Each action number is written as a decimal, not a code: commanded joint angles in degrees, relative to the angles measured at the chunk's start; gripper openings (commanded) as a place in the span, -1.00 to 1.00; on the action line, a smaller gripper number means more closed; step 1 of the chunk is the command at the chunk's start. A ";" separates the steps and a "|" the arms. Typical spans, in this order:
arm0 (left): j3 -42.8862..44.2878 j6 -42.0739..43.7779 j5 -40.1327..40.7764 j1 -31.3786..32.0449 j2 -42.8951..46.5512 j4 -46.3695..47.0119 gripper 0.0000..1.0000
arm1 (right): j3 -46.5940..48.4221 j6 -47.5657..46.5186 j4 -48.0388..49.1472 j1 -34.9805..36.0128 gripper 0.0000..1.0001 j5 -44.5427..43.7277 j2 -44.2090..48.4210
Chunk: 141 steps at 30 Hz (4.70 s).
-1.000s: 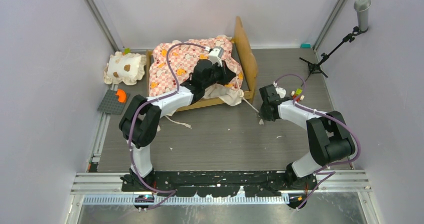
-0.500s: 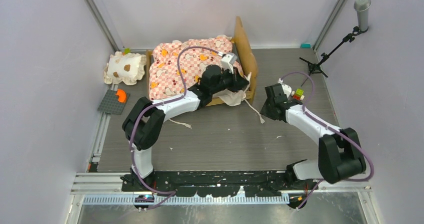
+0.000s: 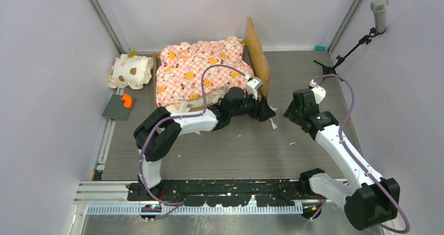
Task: Set up the pet bed
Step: Tie the ropes to the bed frame, then adjust the mattress on the bed frame.
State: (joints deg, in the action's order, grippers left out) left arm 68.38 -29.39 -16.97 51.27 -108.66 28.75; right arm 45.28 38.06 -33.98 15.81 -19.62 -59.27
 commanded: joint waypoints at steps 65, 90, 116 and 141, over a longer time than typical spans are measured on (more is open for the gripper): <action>-27.02 -1.36 43.06 -15.53 68.85 -57.76 0.94 | 12.60 14.40 21.10 26.45 0.07 -18.33 -30.13; -20.65 0.52 44.59 -20.52 57.33 -55.25 0.99 | 25.70 -14.86 10.34 26.86 0.15 -3.13 -23.81; -21.99 1.99 34.77 -24.28 43.61 -44.30 0.66 | 30.43 -12.49 11.73 19.66 0.07 3.62 -39.06; -21.60 2.77 37.86 -24.66 38.95 -44.15 -0.75 | 31.00 -12.97 9.20 19.07 -0.90 -0.05 -39.10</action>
State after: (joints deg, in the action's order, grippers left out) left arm 45.78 -27.59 18.33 27.20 -70.39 -16.05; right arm 74.13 25.21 -23.31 35.07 -18.17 -98.41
